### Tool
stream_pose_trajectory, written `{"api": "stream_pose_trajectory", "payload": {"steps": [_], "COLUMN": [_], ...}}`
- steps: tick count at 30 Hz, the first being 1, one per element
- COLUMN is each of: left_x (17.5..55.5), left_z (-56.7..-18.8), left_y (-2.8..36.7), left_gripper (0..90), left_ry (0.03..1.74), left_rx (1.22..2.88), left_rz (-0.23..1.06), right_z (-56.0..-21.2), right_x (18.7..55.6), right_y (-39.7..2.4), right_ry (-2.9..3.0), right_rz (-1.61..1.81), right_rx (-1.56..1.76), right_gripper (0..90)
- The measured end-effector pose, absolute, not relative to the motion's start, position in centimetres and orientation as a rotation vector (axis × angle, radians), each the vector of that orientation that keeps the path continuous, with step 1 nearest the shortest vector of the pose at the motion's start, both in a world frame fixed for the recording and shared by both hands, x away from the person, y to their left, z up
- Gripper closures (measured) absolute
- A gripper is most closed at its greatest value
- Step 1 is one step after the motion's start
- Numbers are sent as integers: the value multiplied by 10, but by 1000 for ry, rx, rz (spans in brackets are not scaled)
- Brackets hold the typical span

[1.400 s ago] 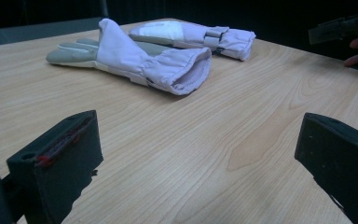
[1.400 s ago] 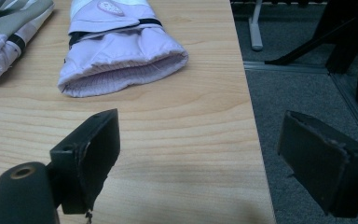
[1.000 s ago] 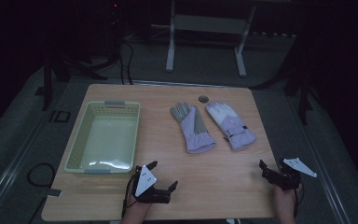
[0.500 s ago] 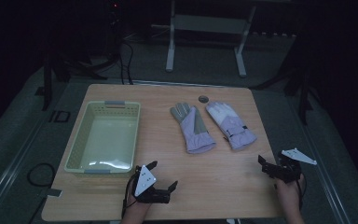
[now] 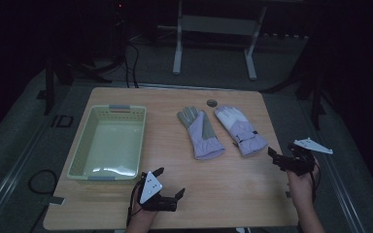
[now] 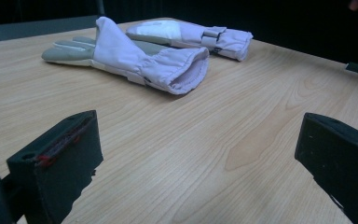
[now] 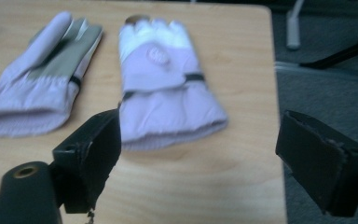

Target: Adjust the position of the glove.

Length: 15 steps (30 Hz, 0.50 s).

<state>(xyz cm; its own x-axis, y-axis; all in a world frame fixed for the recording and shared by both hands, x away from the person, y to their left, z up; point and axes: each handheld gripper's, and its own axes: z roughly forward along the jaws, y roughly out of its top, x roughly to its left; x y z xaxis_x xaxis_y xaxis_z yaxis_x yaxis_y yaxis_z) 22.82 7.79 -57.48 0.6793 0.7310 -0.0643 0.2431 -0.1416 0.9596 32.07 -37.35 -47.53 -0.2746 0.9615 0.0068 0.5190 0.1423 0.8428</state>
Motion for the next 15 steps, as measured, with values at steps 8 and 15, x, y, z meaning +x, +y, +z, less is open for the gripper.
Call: {"api": "stream_pose_trajectory", "payload": {"steps": [8, 15], "left_x": [228, 228], "left_z": [-575, -575], "left_y": [78, 78], "left_gripper": [7, 7], "left_ry": [790, 786], "left_rx": [1707, 1709], "left_rz": [510, 507], "right_z": [-453, -435], "right_x": [334, 345], "right_y": [-358, -331], "right_ry": [1925, 1963], "right_rz": [1088, 1081], "right_rx": [1378, 1299], "right_gripper": [123, 136]}}
